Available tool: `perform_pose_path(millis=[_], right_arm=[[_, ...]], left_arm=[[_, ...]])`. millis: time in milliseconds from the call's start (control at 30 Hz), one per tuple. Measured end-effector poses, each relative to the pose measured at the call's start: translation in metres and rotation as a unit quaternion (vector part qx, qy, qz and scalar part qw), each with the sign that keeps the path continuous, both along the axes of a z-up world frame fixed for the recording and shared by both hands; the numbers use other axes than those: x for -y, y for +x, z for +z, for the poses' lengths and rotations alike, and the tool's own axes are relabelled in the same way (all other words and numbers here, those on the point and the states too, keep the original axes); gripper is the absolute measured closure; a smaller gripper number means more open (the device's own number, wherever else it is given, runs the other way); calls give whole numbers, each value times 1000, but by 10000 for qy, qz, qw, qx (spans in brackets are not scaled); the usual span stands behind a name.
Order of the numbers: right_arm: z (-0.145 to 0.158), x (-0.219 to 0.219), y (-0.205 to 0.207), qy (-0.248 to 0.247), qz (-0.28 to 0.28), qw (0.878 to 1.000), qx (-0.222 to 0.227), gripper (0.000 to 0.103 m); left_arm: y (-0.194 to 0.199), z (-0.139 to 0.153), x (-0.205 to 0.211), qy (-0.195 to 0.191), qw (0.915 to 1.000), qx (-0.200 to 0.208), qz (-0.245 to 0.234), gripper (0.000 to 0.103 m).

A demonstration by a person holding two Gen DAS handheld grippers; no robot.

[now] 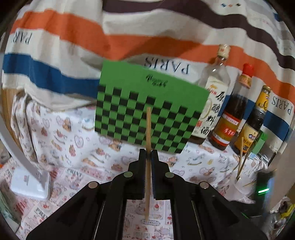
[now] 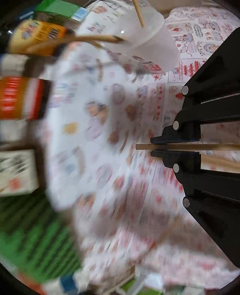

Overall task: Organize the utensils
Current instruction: 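Lift both held chopsticks upright and carry them toward the clear cup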

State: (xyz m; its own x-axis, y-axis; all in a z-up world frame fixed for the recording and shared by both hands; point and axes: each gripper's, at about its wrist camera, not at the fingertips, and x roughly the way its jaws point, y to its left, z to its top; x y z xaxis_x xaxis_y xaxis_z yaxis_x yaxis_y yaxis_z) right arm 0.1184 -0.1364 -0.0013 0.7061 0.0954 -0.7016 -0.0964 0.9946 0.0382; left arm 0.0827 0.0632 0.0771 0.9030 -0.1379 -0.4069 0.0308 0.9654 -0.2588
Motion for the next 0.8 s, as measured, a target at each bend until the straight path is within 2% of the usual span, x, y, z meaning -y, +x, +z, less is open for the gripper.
perform_pose_path(millis=[100,167,267,333,367,467,533,633,700,800], right_arm=[[43,2,-31,279,280,9965,739,95],[72,6,-58,472,399,9893,1318,95],[106,17,-96,738,816,9706,2142,96],[119,28,-127,799,884,9518,2827,96],[123,31,-136,840,862,9465,2994,96],[129,62,-161,1400,823,9249,3437,96],[125,86,-169,1660,548,9082,3802,96],[133,123,-184,1803,-86,9031,3896,96],[131,144,-178,1940,-469,8983,3915,96],[126,177,-175,2214,-782,8852,4016,96]], left_arm=[[-13,11,3,-69,9992,376,-133,99],[-23,17,5,-225,9976,614,-216,99],[-31,20,11,-384,9959,816,-3,99],[-35,21,20,-279,9955,899,-60,99],[-37,22,26,-133,9954,944,-87,99],[-48,31,40,14,9935,1121,-217,99],[-57,38,48,42,9916,1237,-383,99],[-70,46,60,245,9864,1515,-581,99],[-68,47,66,293,9878,1448,-502,99],[-60,51,72,-25,9897,1281,-644,99]])
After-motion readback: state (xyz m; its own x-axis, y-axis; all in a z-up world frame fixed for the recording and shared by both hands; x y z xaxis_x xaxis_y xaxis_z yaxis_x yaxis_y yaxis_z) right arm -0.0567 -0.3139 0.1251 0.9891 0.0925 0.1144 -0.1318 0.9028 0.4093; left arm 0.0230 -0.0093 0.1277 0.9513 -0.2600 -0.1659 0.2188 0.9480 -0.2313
